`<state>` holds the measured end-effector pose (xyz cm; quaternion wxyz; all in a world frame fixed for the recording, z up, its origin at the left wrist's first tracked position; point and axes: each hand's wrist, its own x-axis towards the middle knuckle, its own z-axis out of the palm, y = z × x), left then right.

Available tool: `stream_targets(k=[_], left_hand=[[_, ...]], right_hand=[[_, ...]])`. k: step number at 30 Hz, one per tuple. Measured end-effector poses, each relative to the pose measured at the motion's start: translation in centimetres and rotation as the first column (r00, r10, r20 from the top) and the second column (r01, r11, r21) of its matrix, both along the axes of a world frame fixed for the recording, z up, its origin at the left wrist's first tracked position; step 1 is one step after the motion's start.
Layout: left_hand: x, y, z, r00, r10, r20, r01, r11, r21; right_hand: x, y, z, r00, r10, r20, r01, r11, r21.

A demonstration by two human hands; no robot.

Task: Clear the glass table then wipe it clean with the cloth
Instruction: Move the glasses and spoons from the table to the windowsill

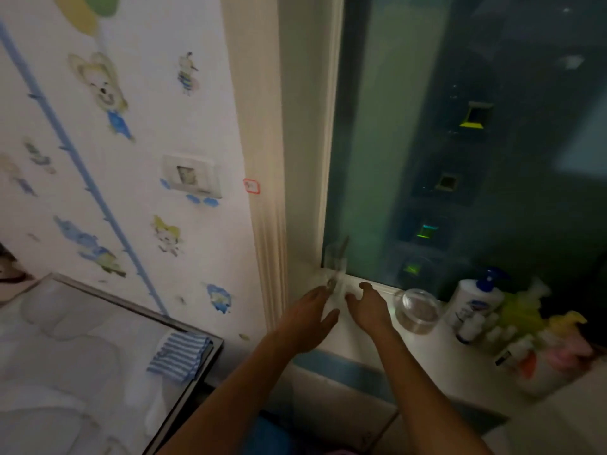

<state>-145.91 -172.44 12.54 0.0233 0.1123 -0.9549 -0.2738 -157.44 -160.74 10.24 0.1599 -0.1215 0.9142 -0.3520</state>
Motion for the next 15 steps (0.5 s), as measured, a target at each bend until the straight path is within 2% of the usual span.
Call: stream_targets(k=[7,12,15], left_hand=[[11.5,-5.0,-0.3,0.999,0.037,-0.011,-0.038,0.994,-0.103],[20.7,-10.0,-2.0,0.975,0.203,0.094,-0.174,0.953,-0.249],[27.1,-13.2,-1.8,0.943,0.301,0.144,-0.261,0.933,-0.247]], right_hand=[[10.3,-1.2,2.2,0.978,0.125,-0.166,-0.111,0.989,0.093],[18.4,-4.7,2.5,0.928,0.339,-0.154,-0.308,0.932,0.193],[23.3,-8.4,2.5,0.885,0.445,-0.137,-0.413,0.886,0.210]])
